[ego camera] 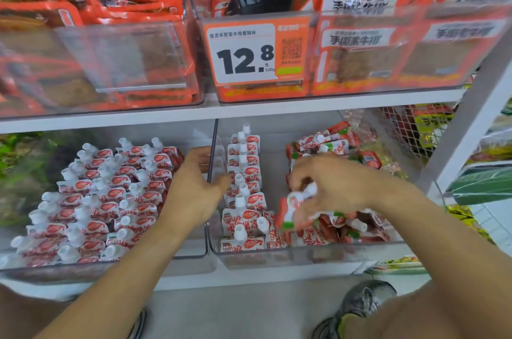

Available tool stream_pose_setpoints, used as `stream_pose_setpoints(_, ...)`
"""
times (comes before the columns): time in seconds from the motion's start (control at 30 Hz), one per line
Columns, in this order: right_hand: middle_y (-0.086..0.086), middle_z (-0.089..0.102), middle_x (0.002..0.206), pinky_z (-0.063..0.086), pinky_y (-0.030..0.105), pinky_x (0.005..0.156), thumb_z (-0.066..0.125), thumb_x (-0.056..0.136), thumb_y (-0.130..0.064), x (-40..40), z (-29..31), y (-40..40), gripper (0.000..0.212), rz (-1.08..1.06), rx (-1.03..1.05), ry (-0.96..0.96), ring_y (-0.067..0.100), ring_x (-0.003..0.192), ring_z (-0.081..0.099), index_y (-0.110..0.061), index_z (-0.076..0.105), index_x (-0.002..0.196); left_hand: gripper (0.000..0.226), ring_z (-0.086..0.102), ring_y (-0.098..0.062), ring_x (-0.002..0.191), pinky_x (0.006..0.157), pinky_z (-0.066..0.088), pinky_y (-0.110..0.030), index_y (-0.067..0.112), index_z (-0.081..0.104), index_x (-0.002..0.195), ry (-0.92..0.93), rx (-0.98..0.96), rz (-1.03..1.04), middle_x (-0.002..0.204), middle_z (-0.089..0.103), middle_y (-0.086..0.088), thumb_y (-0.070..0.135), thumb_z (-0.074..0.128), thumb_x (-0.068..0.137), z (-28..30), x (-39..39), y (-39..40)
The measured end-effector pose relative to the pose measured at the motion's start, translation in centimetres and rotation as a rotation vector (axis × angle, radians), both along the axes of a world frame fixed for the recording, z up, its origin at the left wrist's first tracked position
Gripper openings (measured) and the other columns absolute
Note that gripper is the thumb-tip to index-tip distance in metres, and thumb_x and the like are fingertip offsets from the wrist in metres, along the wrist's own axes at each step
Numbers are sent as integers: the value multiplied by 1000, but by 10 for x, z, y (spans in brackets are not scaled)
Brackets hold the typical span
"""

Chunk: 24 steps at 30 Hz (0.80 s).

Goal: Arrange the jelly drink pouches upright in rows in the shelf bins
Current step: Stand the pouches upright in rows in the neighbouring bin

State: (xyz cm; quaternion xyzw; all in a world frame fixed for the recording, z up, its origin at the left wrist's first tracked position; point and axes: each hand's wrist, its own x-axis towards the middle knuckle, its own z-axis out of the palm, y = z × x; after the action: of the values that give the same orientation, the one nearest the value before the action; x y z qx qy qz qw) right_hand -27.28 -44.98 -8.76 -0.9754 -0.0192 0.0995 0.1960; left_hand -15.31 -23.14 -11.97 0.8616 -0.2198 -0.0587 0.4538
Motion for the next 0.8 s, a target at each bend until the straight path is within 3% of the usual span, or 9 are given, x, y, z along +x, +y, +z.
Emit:
stream_pose_setpoints(0.13,-8,54,68,38,23,53,77,71,-56,10,2,-11,40,-295,201,-255,8,57,55,-24,51,72,64,49,-18,116,95,37,-23,16,45,134,-310,176,-24,131,45,-5,27,74,78,9,2,-2)
stream_pose_setpoints(0.23,-16,51,71,34,12,54,73,80,-48,29,-10,-19,34,-409,224,-355,0,63,51,-22,52,76,49,51,-17,113,95,36,-20,13,54,125,-531,192,-135,123,53,-5,23,72,80,22,10,-18)
stream_pose_setpoints(0.37,7,63,97,56,44,87,67,91,-31,64,-34,-24,25,-641,600,-304,29,98,68,-9,63,102,56,54,-28,120,100,44,-35,12,54,128,-490,458,-368,128,59,-9,31,72,80,21,52,-68)
stream_pose_setpoints(0.4,9,64,96,55,46,90,66,91,-29,70,-35,-23,21,-678,595,-319,33,99,67,-10,64,98,64,50,-28,125,103,41,-35,11,50,134,-477,557,-401,135,55,-10,35,73,79,20,63,-81)
stream_pose_setpoints(0.47,14,68,109,49,32,92,63,93,-27,77,-36,-24,24,-715,476,-330,32,107,64,-7,65,107,80,47,-27,129,102,39,-32,10,43,140,-468,743,-462,142,49,-8,43,76,76,18,79,-102)
stream_pose_setpoints(0.5,13,66,119,45,25,89,62,94,-27,79,-36,-24,32,-732,410,-341,30,112,62,-5,62,117,83,48,-27,127,101,41,-32,10,43,140,-466,800,-489,140,50,-8,44,77,73,18,85,-109)
stream_pose_setpoints(0.6,12,62,129,44,26,94,61,95,-30,87,-40,-30,41,-743,346,-351,28,118,58,-5,57,128,80,56,-30,114,96,47,-39,4,49,130,-459,901,-533,127,57,-12,44,82,69,16,98,-120)
stream_pose_setpoints(0.67,12,63,126,45,28,94,62,93,-28,90,-40,-30,39,-737,318,-358,28,118,58,-6,59,125,76,60,-31,103,89,51,-41,2,58,120,-467,1023,-557,116,63,-14,50,81,66,17,100,-120)
stream_pose_setpoints(0.8,14,69,105,42,23,75,70,87,-25,94,-40,-25,26,-659,226,-412,30,102,63,-7,68,105,58,64,-30,92,79,55,-41,7,70,100,-434,1129,-625,100,68,-13,57,73,71,14,99,-114)
